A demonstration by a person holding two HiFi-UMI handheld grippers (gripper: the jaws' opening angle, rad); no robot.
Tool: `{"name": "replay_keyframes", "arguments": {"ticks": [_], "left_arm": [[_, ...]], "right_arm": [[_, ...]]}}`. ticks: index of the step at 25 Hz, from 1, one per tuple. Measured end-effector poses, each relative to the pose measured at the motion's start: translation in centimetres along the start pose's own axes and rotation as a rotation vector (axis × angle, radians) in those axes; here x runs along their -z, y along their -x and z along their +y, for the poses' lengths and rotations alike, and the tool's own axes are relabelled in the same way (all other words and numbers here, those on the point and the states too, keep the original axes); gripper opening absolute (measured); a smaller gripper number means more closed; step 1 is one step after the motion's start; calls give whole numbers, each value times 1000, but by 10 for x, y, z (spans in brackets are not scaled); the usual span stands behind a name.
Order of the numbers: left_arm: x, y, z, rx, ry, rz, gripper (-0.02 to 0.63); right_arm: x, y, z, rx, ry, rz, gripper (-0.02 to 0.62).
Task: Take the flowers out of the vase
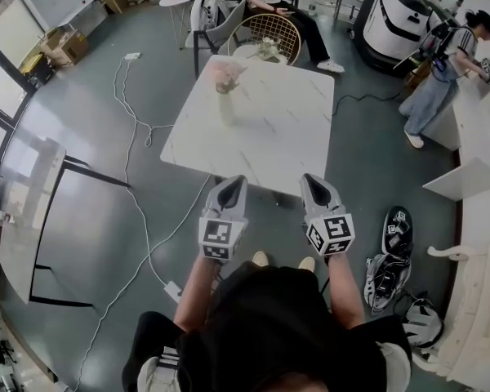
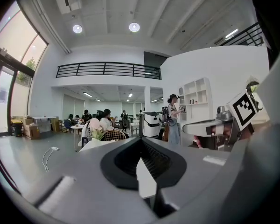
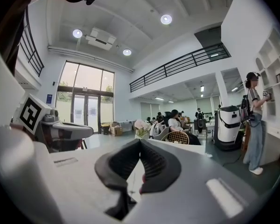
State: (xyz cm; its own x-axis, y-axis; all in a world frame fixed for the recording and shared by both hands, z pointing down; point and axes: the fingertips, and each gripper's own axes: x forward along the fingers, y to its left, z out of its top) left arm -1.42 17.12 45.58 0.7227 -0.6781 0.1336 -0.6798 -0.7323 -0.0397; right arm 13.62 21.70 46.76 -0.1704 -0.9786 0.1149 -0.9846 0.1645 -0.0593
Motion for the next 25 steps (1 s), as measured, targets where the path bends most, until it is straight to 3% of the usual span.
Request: {"name": "replay_keyframes", "arguments": {"ticks": [14, 25], "left_arm": [[7, 29, 68, -143, 29, -1, 6], [10, -7, 107, -195, 41, 28, 6]], "right_arm": [[-5, -58, 58, -144, 21, 21, 5], [-6, -124, 42, -191, -7, 32, 5]]}}
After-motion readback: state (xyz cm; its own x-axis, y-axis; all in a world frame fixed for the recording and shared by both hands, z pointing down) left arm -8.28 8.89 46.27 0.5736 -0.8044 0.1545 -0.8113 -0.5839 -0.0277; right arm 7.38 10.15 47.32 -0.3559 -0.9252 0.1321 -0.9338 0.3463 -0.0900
